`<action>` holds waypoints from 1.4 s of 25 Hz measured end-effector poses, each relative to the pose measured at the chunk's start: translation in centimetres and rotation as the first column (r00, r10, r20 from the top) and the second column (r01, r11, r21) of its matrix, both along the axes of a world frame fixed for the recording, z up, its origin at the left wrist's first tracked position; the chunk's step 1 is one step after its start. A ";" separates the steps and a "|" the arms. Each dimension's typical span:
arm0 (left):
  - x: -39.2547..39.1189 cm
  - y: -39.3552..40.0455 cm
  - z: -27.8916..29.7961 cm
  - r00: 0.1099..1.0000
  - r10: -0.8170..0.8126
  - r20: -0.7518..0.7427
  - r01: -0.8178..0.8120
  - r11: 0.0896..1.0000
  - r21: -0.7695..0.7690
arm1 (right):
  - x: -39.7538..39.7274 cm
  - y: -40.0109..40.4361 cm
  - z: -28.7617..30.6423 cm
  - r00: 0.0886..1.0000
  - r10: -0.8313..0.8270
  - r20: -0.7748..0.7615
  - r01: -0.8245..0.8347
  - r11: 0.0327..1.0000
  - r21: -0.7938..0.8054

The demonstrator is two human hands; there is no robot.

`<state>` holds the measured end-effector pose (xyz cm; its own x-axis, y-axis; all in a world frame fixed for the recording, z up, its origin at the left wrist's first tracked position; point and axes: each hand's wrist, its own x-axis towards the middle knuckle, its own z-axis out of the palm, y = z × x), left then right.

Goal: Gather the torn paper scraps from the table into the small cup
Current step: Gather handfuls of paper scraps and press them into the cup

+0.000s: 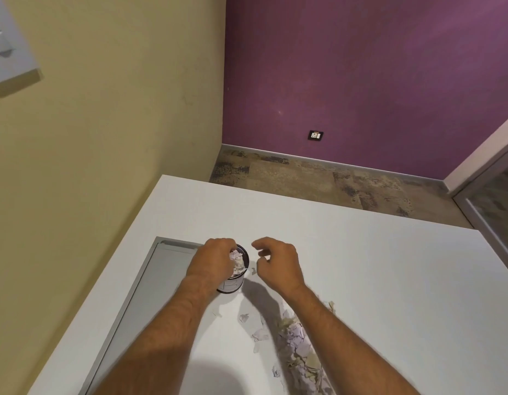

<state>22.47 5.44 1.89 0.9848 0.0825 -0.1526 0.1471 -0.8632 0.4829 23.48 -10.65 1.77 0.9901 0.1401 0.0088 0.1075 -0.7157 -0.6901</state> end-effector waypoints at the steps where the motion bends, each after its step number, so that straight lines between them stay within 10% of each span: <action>1: 0.3 -0.2 -0.2 0.998 -0.049 -0.047 0.051 0.997 0.052 | -0.6 -0.8 -0.6 0.999 -0.030 -0.022 0.030 1.000 -0.007; 7: 2.2 -1.6 -1.8 0.959 -0.164 -0.231 0.216 0.950 0.224 | -4.7 -3.3 -4.5 0.945 0.191 -0.266 -0.271 0.912 -0.308; 35: 3.2 -1.5 0.8 0.939 -0.246 -0.243 0.299 0.929 0.216 | -10.1 -2.8 -9.1 0.794 0.608 -0.004 -0.505 0.656 -0.561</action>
<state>25.69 3.91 2.68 0.9227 -0.1231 -0.3653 -0.0368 -0.9714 0.2345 13.43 -13.42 -7.29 0.7123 0.6979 -0.0751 0.6805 -0.7128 -0.1696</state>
